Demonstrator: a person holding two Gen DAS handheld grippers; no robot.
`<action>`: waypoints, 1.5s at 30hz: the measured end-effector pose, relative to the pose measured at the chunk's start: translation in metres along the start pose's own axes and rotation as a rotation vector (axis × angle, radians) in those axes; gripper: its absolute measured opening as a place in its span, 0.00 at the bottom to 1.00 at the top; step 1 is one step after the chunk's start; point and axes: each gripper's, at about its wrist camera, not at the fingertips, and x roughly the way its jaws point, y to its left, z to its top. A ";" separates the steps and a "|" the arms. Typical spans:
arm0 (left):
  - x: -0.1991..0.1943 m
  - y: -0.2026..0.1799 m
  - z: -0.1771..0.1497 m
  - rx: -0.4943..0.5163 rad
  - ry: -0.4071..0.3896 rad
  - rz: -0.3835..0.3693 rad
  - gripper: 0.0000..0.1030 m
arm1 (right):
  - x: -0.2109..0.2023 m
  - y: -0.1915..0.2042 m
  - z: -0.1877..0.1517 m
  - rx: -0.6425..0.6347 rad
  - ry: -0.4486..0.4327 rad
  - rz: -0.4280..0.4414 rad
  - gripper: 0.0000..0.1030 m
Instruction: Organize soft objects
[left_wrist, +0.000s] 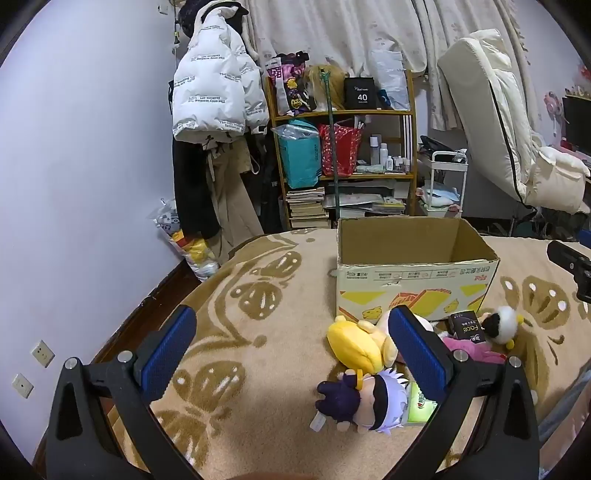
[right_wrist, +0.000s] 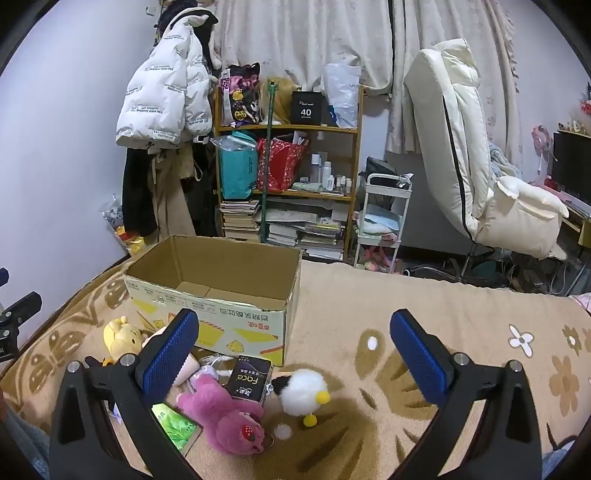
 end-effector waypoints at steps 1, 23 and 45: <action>0.000 0.000 0.000 0.000 -0.001 0.001 1.00 | 0.000 0.000 0.000 0.002 0.004 0.001 1.00; -0.003 -0.001 0.003 0.005 -0.009 -0.004 1.00 | 0.001 0.001 -0.001 0.019 0.014 0.007 1.00; -0.002 -0.002 -0.001 0.008 -0.006 -0.006 1.00 | 0.001 0.003 -0.002 0.023 0.012 0.004 1.00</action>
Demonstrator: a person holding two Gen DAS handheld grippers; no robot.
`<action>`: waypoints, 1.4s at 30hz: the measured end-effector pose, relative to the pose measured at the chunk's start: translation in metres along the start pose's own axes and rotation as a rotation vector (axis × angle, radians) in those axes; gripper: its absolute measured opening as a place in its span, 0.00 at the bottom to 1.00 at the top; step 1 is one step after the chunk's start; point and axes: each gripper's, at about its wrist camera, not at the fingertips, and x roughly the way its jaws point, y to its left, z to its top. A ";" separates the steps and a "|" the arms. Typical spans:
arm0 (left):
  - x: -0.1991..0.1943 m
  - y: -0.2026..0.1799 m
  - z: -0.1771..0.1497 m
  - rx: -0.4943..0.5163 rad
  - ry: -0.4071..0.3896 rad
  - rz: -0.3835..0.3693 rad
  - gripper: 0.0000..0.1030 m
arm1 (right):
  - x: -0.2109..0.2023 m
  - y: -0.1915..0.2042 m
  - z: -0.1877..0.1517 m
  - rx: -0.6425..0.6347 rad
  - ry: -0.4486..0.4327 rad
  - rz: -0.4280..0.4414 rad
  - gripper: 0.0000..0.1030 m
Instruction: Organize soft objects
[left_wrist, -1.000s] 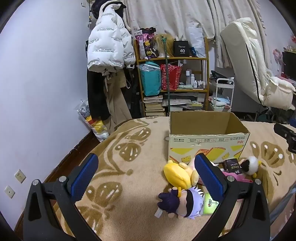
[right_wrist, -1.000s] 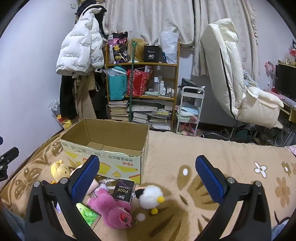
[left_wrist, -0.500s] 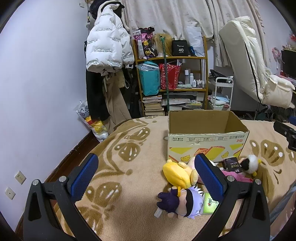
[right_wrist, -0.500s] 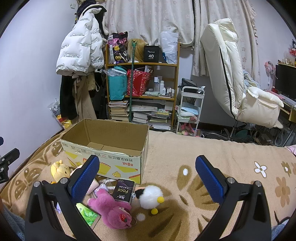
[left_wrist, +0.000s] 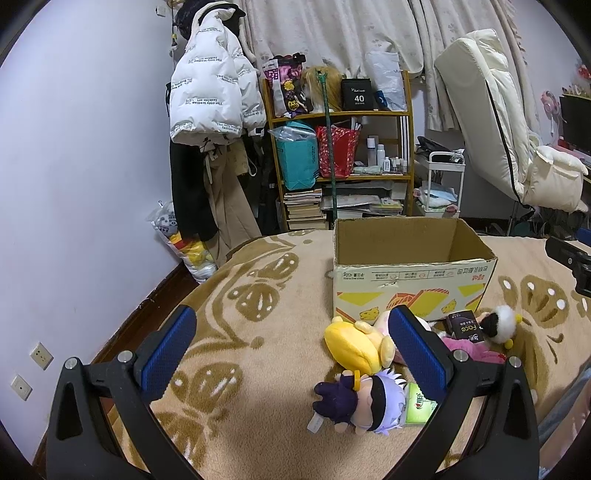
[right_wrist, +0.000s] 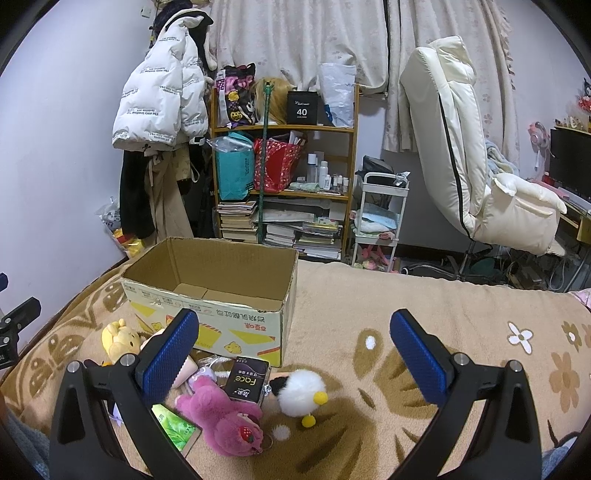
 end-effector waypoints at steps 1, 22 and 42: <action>0.000 0.000 0.000 0.000 0.000 0.000 1.00 | 0.000 0.000 0.000 0.000 0.000 0.000 1.00; 0.000 -0.001 0.000 0.001 0.001 0.002 1.00 | 0.001 0.003 -0.001 0.000 0.001 -0.001 1.00; 0.001 -0.002 -0.001 0.004 0.002 0.003 1.00 | 0.001 0.002 0.001 0.000 0.003 -0.002 1.00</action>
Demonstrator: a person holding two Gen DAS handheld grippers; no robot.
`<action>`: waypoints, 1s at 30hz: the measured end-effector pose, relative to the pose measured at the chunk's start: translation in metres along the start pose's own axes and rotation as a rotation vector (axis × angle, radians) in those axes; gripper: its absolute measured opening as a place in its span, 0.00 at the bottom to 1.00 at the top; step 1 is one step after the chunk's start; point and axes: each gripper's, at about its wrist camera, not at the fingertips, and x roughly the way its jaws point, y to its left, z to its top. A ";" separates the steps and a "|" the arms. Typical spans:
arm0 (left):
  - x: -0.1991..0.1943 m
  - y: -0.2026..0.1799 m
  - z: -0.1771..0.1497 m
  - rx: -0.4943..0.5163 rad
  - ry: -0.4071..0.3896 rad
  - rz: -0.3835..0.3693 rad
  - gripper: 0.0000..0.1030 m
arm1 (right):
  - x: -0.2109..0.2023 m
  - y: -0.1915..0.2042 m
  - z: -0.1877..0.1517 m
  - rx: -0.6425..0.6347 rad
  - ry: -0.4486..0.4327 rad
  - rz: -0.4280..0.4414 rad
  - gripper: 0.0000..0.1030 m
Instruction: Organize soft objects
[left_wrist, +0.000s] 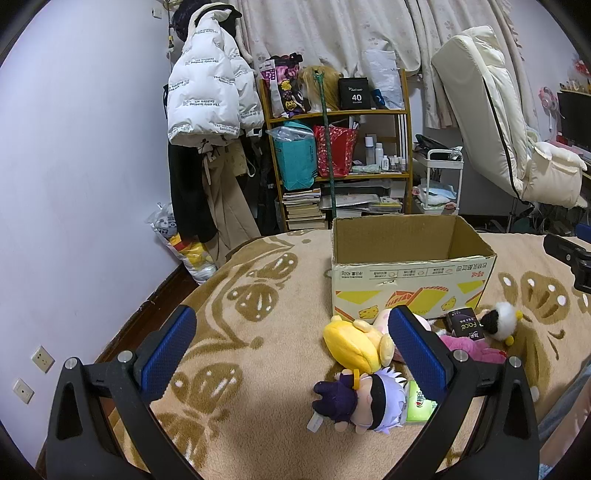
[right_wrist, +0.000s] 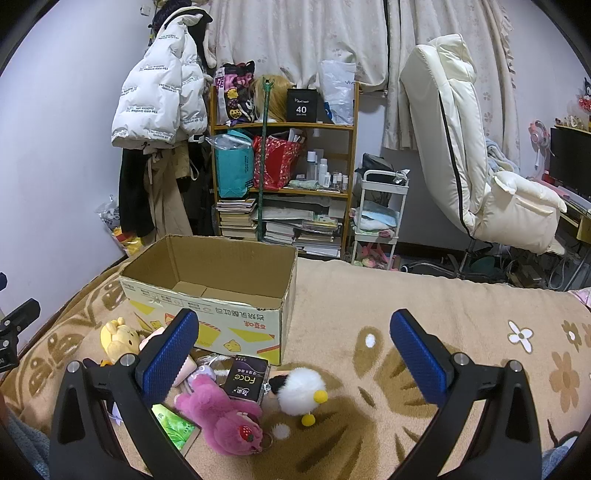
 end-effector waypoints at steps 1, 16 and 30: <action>0.000 0.000 -0.001 0.001 0.000 0.000 1.00 | 0.000 0.000 0.000 0.000 0.000 0.000 1.00; 0.000 -0.001 0.000 0.002 -0.001 0.001 1.00 | 0.000 0.003 0.000 -0.001 0.002 -0.001 1.00; 0.020 -0.016 0.001 0.049 0.059 -0.002 1.00 | 0.014 0.006 -0.009 0.021 0.041 0.024 1.00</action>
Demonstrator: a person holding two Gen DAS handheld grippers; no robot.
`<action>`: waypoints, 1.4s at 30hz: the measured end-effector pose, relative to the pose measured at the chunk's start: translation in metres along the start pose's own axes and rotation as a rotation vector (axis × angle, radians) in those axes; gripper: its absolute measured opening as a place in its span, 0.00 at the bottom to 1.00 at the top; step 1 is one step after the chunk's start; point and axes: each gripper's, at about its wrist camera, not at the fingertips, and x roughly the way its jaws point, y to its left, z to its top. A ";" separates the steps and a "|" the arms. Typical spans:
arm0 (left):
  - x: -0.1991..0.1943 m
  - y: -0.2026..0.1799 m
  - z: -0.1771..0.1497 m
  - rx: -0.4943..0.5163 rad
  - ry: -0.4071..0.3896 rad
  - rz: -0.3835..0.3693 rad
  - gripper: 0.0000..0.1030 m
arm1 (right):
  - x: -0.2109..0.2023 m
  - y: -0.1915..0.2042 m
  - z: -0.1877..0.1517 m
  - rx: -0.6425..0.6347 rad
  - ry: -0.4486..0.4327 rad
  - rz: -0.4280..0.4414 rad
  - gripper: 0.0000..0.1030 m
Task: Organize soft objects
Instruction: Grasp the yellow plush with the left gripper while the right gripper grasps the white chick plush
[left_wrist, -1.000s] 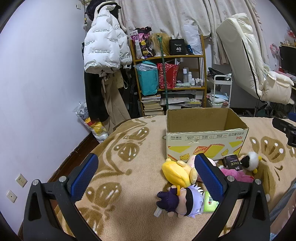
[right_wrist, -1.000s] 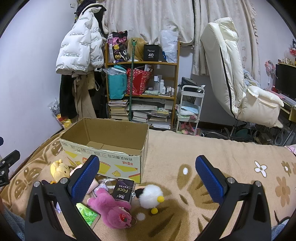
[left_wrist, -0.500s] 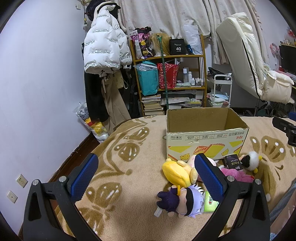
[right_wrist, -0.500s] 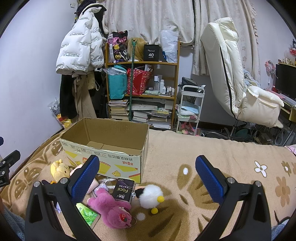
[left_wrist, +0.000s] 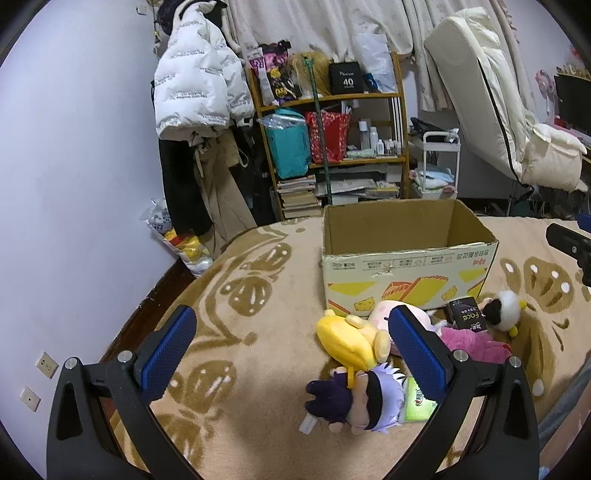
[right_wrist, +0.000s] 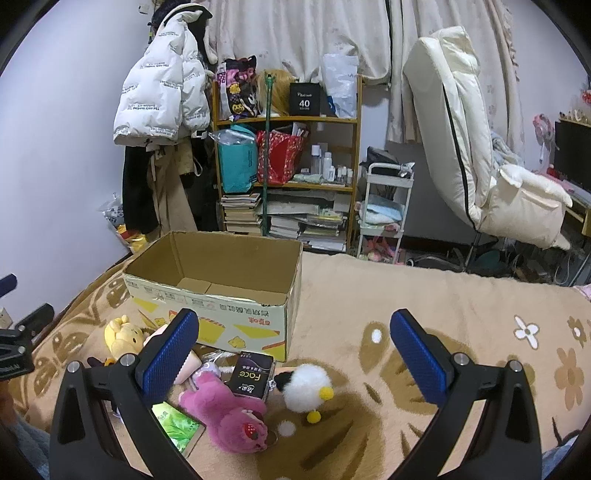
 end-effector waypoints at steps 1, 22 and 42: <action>0.003 -0.003 0.000 0.013 0.001 0.003 1.00 | 0.002 0.000 0.000 0.003 0.013 0.000 1.00; 0.077 -0.042 0.004 0.060 0.146 -0.023 1.00 | 0.070 -0.012 -0.007 0.084 0.242 0.049 1.00; 0.136 -0.042 -0.018 0.045 0.317 -0.060 1.00 | 0.142 -0.035 -0.046 0.183 0.543 0.066 0.69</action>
